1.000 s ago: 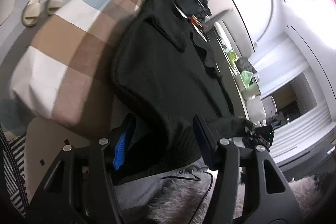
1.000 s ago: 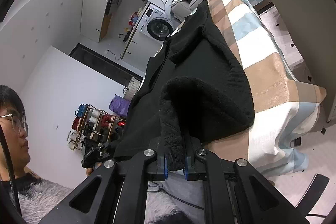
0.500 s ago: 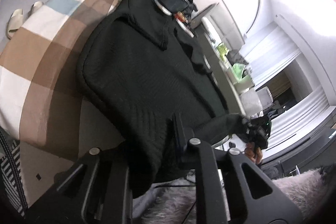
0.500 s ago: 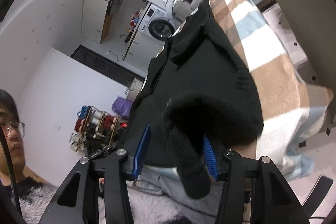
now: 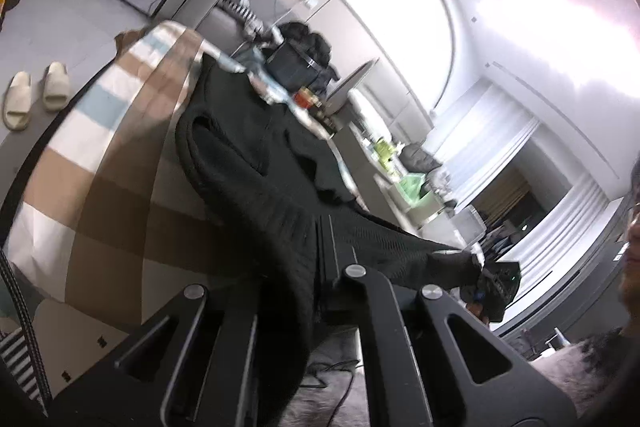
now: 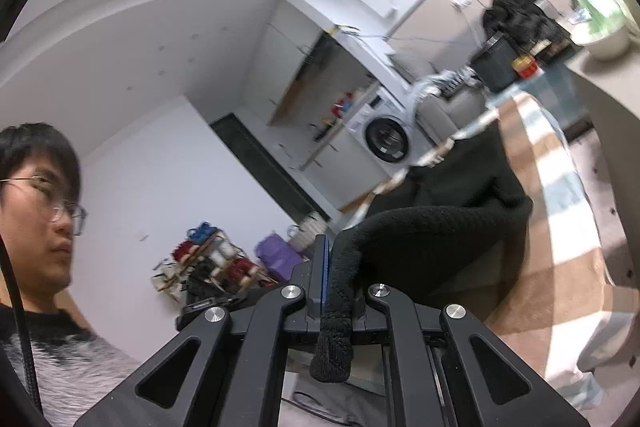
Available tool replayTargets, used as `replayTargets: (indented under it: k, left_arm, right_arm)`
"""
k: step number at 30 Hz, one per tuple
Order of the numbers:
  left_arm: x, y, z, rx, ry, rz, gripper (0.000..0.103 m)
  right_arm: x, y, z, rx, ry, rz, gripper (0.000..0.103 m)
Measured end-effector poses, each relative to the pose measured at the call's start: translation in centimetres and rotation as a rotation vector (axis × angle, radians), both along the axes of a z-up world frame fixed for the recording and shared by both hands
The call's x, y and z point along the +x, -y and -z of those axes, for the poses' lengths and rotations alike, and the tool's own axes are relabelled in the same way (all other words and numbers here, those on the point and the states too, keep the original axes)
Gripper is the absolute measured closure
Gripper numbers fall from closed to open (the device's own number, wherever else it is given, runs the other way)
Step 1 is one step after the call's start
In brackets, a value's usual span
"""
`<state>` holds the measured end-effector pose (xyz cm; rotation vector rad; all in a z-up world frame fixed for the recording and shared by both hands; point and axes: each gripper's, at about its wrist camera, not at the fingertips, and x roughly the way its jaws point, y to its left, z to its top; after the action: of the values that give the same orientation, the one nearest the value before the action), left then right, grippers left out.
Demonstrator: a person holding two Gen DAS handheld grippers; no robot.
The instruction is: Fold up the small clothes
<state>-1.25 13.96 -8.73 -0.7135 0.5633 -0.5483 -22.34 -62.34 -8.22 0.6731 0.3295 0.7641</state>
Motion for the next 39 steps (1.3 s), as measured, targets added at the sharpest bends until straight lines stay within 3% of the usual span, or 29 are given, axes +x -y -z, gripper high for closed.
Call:
replayTargets:
  k: [5, 7, 15, 22, 24, 30, 34, 39]
  left_arm:
    - [-1.7, -0.9, -3.0, -0.022, 0.086, -0.002, 0.102]
    - [-1.8, -1.0, -3.7, -0.012, 0.098, -0.009, 0.102]
    - [2.1, -0.6, -2.9, -0.002, 0.051, -0.025, 0.102]
    - [11.4, -1.2, -1.6, -0.048, -0.009, -0.093, 0.102]
    - [14.9, -1.0, -1.6, -0.026, -0.019, -0.111, 0.102]
    - [23.4, 0.2, -2.2, 0.036, -0.052, -0.127, 0.102]
    - [28.3, -0.1, -2.2, 0.020, -0.072, -0.150, 0.102]
    - [34.3, -1.3, -0.1, -0.008, -0.143, -0.203, 0.102]
  right_arm:
    - [-2.4, 2.0, -1.9, 0.078, 0.082, -0.001, 0.097]
    - [-2.7, 2.6, -2.3, 0.060, 0.088, 0.029, 0.097]
    - [0.7, 1.8, -0.3, 0.006, -0.047, 0.065, 0.097]
    - [8.7, 1.1, 0.5, -0.069, -0.197, 0.186, 0.097]
    - [11.7, 1.1, 0.4, -0.070, -0.222, 0.225, 0.097]
    - [18.5, 0.8, -0.7, -0.095, -0.256, 0.342, 0.097]
    - [22.9, 0.6, -1.3, -0.091, -0.256, 0.387, 0.097]
    - [28.8, 0.7, -0.8, -0.052, -0.308, 0.410, 0.097]
